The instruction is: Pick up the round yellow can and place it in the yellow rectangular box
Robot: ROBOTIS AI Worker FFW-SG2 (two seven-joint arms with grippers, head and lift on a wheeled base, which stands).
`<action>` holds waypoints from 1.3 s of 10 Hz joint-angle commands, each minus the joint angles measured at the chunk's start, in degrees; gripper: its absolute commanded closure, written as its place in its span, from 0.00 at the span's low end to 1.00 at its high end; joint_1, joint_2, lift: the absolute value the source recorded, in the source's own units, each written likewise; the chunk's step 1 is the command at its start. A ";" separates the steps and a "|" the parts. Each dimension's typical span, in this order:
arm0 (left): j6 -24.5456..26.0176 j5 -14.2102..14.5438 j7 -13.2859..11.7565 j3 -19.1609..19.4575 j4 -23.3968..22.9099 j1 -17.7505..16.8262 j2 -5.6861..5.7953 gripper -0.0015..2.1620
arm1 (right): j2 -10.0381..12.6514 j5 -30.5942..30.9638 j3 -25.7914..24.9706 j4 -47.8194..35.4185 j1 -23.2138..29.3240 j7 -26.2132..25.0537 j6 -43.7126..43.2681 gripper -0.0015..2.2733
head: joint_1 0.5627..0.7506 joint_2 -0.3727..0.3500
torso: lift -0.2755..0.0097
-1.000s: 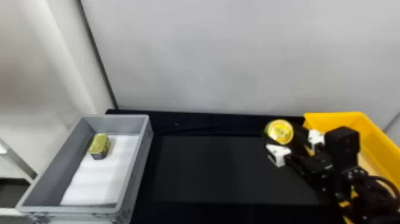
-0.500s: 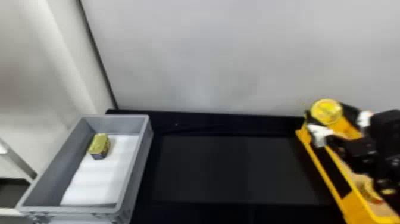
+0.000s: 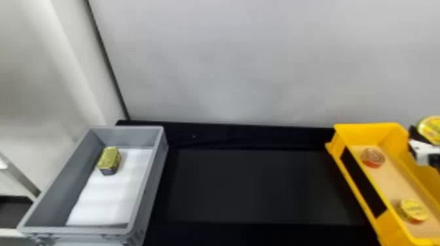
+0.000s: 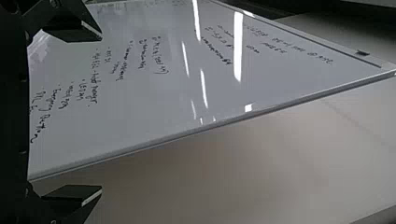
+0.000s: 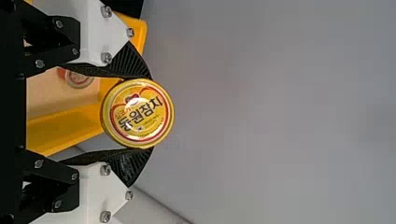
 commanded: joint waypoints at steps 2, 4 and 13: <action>0.00 0.00 0.01 -0.27 -0.04 -0.05 -0.15 0.06 | 0.33 -0.63 -4.17 9.43 -2.43 -1.28 -2.34 0.24 | 0.70 0.53 | 0.65; 0.00 0.00 0.01 -0.35 -0.04 -0.05 -0.15 0.06 | 0.33 -1.50 -3.82 14.44 -2.69 -2.51 -3.57 0.24 | 0.70 0.53 | 0.65; 0.09 -0.18 0.01 -0.71 0.05 -0.23 -0.15 0.06 | 0.33 -3.97 -3.03 24.90 -4.36 -4.88 -4.01 0.21 | 0.70 0.53 | 0.65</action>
